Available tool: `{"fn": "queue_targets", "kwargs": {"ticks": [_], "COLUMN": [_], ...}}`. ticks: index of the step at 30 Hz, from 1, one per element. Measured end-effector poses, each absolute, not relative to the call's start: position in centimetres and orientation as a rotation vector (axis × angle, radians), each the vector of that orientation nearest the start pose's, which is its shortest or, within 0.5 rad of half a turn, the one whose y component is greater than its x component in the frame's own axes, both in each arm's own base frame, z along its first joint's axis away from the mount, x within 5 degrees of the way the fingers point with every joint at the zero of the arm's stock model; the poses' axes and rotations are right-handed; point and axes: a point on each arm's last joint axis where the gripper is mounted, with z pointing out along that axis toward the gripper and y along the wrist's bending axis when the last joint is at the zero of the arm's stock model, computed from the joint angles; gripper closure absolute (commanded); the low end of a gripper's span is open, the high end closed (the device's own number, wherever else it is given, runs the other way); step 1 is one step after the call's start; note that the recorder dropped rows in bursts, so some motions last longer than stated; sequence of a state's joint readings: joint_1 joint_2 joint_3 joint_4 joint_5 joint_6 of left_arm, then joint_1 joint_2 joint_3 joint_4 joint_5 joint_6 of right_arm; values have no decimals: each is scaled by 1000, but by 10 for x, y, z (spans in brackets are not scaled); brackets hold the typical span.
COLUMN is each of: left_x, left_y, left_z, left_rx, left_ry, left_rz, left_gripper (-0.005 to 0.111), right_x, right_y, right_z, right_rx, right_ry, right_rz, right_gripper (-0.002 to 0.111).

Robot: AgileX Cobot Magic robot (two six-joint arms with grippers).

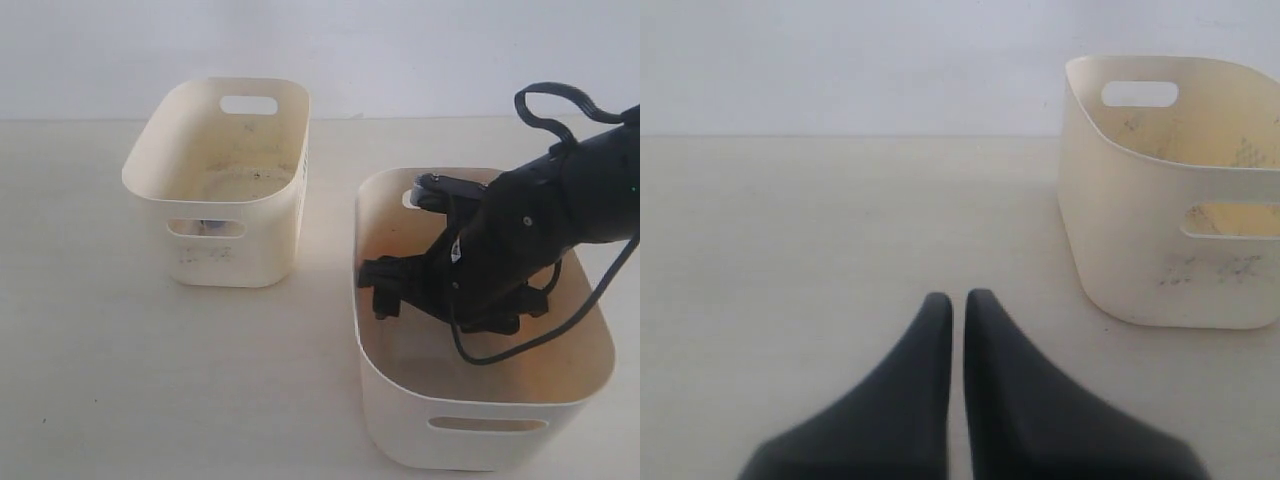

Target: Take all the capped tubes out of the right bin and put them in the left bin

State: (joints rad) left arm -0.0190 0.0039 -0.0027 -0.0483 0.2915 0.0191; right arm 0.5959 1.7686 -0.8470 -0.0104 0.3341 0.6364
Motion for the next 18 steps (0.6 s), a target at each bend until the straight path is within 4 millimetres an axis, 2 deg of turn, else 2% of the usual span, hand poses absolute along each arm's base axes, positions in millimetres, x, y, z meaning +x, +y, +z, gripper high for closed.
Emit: {"fn": "queue_targets", "kwargs": {"ticks": [5,14,18], "left_x": [55,55,55], "left_y": [-2,-2,-2], "left_z": [188,188,188], "left_rx": [3,3,3], "left_ry": [1776,1776,1776], "left_rz": [-46,-46,-46], "left_gripper": [103,103,103], "right_x": [257,257,256], "right_y": [186,187,186], "right_z": [139,140,131], "right_rx": [-1,-16,-16], "right_ry": [2756,2747,2790], "right_rz": [363,364,328], "right_gripper": [24,24,25]}}
